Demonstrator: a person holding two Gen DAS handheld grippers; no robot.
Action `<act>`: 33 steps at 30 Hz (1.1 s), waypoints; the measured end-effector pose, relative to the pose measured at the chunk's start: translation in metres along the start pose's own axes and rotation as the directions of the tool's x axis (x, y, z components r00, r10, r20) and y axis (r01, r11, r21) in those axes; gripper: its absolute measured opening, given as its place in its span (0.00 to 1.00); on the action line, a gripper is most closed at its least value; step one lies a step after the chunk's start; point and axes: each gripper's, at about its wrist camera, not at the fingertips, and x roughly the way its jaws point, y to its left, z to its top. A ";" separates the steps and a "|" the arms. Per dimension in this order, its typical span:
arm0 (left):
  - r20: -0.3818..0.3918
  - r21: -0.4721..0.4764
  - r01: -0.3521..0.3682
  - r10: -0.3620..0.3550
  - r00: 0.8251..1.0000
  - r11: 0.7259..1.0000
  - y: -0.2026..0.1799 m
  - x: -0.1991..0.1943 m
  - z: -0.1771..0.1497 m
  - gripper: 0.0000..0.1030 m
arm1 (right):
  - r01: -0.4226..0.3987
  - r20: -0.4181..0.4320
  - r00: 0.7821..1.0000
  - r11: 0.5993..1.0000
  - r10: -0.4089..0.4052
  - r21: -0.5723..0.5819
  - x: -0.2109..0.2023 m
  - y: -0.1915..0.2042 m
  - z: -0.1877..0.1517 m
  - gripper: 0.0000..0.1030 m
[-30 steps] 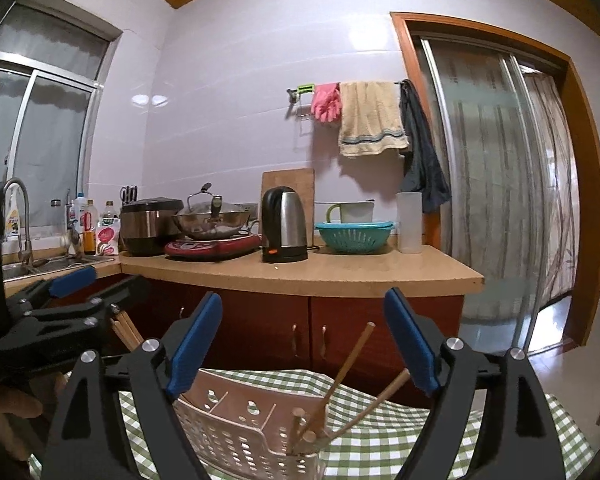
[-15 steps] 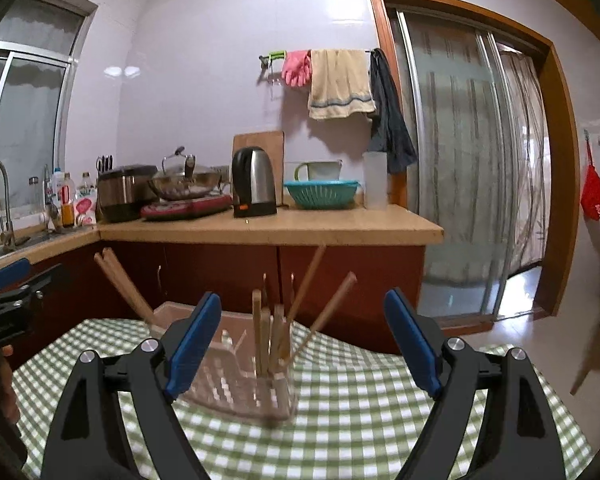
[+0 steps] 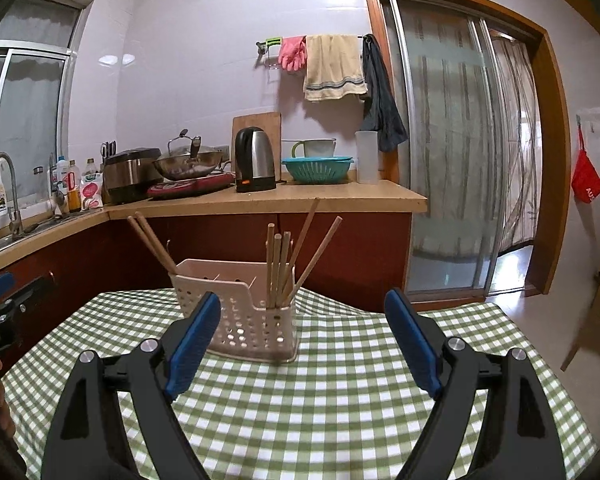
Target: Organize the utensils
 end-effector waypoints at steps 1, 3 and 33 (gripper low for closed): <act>-0.001 -0.001 -0.006 0.006 1.000 1.000 0.000 -0.004 0.001 0.96 | -0.001 0.001 1.000 1.000 0.001 0.001 -0.004 0.000 0.000 0.80; 0.005 -0.002 -0.017 0.017 1.000 1.000 -0.001 -0.014 0.001 0.96 | -0.005 0.003 1.000 1.000 0.005 0.007 -0.014 0.000 0.002 0.80; 0.056 -0.022 -0.004 0.005 0.998 1.000 -0.005 -0.080 0.003 0.96 | -0.001 0.083 0.997 1.000 0.002 -0.015 -0.078 0.007 0.006 0.82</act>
